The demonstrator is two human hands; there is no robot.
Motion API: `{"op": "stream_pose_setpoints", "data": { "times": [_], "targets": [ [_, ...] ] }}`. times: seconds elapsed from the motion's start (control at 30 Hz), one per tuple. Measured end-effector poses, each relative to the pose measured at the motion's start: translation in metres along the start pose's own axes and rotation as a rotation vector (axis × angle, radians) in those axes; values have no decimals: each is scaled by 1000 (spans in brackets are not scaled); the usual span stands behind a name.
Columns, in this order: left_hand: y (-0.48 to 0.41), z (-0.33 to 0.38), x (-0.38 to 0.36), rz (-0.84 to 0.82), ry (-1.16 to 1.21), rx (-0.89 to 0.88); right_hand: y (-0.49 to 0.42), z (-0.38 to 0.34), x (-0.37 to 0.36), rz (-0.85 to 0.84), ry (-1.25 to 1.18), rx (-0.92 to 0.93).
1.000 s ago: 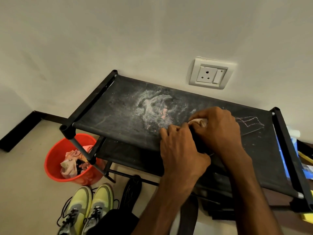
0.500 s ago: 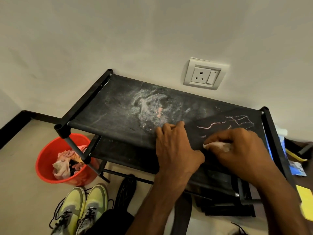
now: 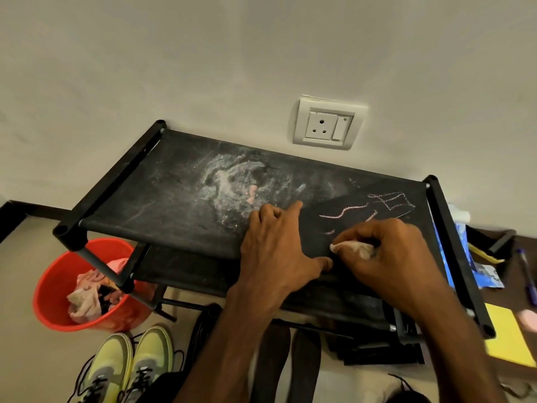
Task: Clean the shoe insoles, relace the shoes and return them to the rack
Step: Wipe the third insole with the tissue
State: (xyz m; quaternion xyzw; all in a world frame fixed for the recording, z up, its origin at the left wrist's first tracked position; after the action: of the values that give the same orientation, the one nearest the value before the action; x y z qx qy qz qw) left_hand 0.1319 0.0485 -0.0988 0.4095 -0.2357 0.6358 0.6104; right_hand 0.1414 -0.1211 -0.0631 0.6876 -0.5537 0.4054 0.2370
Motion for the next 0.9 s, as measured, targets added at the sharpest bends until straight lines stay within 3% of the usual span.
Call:
{"op": "stream_pose_setpoints", "data": {
  "times": [0.1,0.33,0.57,0.8,0.9],
  "targets": [
    [0,1,1,9,18,-15,1,5,1,-38,48,-18],
    [-2,-1,-2,16,43,-3,-5,1,-2,227,-16,32],
    [-1,-2,-1,21,54,20,-3,11,4,2,70,28],
    [0,-1,0,16,47,26,-13,-2,-8,246,-9,87],
    [0,-2,-2,4,51,25,-14,-2,-14,212,-17,120]
  ]
}}
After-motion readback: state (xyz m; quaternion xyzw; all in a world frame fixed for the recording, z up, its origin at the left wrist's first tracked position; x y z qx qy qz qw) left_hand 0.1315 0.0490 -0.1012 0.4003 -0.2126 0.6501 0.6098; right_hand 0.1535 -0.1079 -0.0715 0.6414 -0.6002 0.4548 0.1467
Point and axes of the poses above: each hand's wrist, its own y-axis away from the middle knuckle, its own x-axis out of the back of the hand, z = x × y, the point moved 10 cm from there along -y, towards the middle knuckle, and after that the axes turned 8 degrees about x, right-handed, at the moved point
